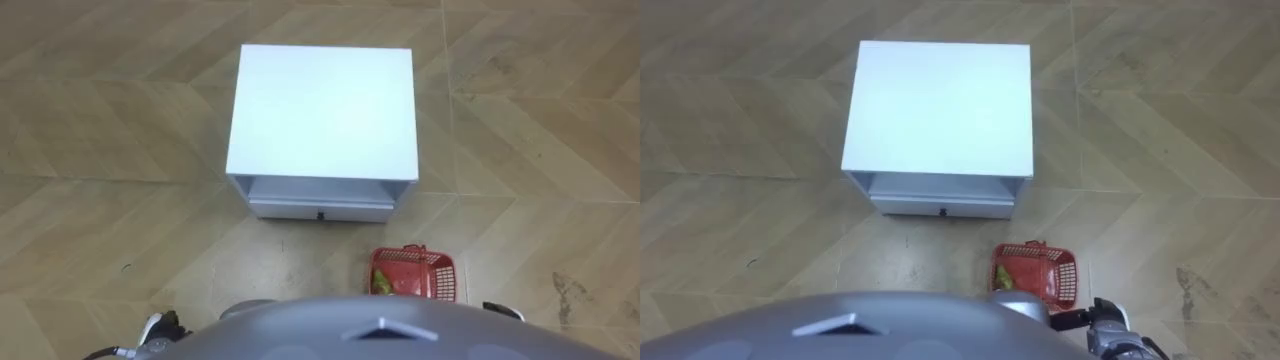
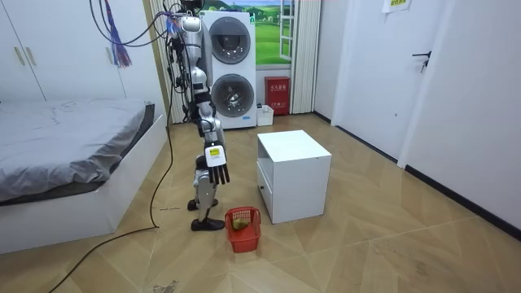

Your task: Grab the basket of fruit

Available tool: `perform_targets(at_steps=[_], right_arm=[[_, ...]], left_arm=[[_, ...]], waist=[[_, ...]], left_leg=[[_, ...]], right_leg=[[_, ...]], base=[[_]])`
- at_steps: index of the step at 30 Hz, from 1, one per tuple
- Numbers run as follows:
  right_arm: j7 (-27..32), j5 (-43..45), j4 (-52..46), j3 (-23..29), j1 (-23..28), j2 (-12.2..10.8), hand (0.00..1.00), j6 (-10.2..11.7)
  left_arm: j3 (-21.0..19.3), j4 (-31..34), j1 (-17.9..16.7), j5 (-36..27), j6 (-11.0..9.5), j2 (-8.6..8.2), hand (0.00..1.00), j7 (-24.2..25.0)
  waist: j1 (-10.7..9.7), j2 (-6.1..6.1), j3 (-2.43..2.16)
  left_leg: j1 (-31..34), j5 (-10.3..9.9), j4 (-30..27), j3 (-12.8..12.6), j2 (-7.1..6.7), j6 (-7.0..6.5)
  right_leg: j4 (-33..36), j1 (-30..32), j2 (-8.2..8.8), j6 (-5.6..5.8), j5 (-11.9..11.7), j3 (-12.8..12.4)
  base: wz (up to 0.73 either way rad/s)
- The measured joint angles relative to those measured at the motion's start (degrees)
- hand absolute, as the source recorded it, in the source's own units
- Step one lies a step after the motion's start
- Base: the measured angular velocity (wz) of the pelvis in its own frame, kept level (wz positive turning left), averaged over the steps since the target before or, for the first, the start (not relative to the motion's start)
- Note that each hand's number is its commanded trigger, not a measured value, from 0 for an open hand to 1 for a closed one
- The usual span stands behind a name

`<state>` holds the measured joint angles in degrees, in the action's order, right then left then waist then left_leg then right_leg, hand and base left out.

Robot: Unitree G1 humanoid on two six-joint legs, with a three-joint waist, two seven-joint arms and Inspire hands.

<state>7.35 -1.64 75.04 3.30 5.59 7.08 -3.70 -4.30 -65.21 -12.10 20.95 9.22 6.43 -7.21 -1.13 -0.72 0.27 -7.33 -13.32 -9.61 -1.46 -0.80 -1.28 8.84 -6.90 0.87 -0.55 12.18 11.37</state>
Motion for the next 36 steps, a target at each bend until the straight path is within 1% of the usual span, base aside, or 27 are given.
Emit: perform_targets(at_steps=[2,6,13,21,23,24,25,30,33,36], right_arm=[[0.0,-2.6,0.0,-0.5,0.0,0.0,0.00,0.3],[0.0,-3.3,0.0,-1.5,0.1,0.0,0.00,1.3],[0.0,-3.4,0.0,-2.1,0.1,0.0,0.00,1.9],[-0.2,-3.8,-0.1,-2.1,0.2,0.0,0.00,1.9],[-0.5,-4.8,0.0,-2.0,0.5,0.0,0.00,1.9],[-0.5,-4.9,0.0,-2.0,0.7,0.0,0.00,1.9],[-0.5,-4.9,0.0,-2.0,0.9,0.0,0.00,1.9],[-0.4,-4.9,-0.4,-2.2,1.2,0.0,0.00,1.7],[-0.8,-5.0,-1.3,-2.1,1.2,0.0,0.00,1.4],[-2.2,-2.9,-1.7,-1.9,0.6,0.5,0.00,0.8]], left_arm=[[0.0,0.0,0.1,0.0,-0.1,-0.06,0.00,-0.1],[-0.1,0.0,0.2,0.0,-0.8,-0.07,0.00,-0.7],[-0.5,0.0,0.8,-0.4,-2.3,-0.11,0.00,-1.6],[-0.7,-0.2,0.4,-0.5,-2.2,-0.33,0.00,-2.4],[-0.7,-0.2,0.0,-0.5,-2.1,-0.68,0.00,-2.4],[-0.7,-0.2,0.0,-0.5,-2.0,-0.78,0.00,-2.3],[-0.7,-0.2,-0.2,-0.5,-2.0,-0.93,0.00,-2.3],[-0.6,-0.3,-1.0,-0.6,-1.3,-1.30,0.00,-1.8],[-0.6,-1.1,0.1,-1.1,-0.9,-1.21,0.00,-0.7],[-1.4,-1.1,1.1,-1.2,-0.9,-0.95,0.00,0.8]], waist=[[0.1,-0.09,-0.03],[0.1,-0.13,-0.05],[0.1,-0.21,-0.12],[0.1,-0.13,-0.11],[0.2,-0.05,-0.05],[0.2,-0.18,-0.12],[0.2,-0.07,-0.10],[0.2,-0.38,-0.21],[0.0,-0.47,-0.20],[-0.1,-0.44,-0.01]], left_leg=[[0.1,0.0,0.0,0.2,0.01,0.00],[0.3,0.0,0.0,0.1,0.03,0.00],[0.4,0.0,0.0,0.1,0.03,0.00],[-0.1,0.0,0.0,0.1,0.04,0.00],[-0.2,0.0,0.0,-0.1,0.04,0.00],[-0.3,0.0,0.0,-0.1,0.04,0.00],[-0.3,0.0,0.0,-0.1,0.04,0.00],[-0.2,0.0,-0.1,-0.1,0.03,0.00],[0.9,-0.2,-1.4,-0.3,-0.05,-0.16],[2.8,-0.8,-4.2,-1.0,0.08,-0.57]], right_leg=[[-0.1,0.0,-0.01,0.00,0.0,0.1],[-0.1,0.0,-0.05,-0.04,0.0,0.1],[-0.1,0.1,-0.06,-0.07,-0.1,-0.1],[0.0,0.0,-0.08,-0.10,-0.1,-0.2],[0.0,0.0,-0.07,-0.10,-0.1,-0.3],[0.0,0.0,-0.06,-0.10,-0.1,-0.3],[0.0,0.0,-0.05,-0.10,-0.1,-0.3],[0.5,-0.1,0.07,-0.09,-0.1,-0.3],[1.3,0.9,0.26,-0.07,0.0,-0.3],[3.7,2.3,0.97,-0.06,0.1,-0.3]], base=[[0.00],[0.00],[0.00],[0.00],[0.00],[0.00],[0.00],[0.00],[0.00],[-0.01]])
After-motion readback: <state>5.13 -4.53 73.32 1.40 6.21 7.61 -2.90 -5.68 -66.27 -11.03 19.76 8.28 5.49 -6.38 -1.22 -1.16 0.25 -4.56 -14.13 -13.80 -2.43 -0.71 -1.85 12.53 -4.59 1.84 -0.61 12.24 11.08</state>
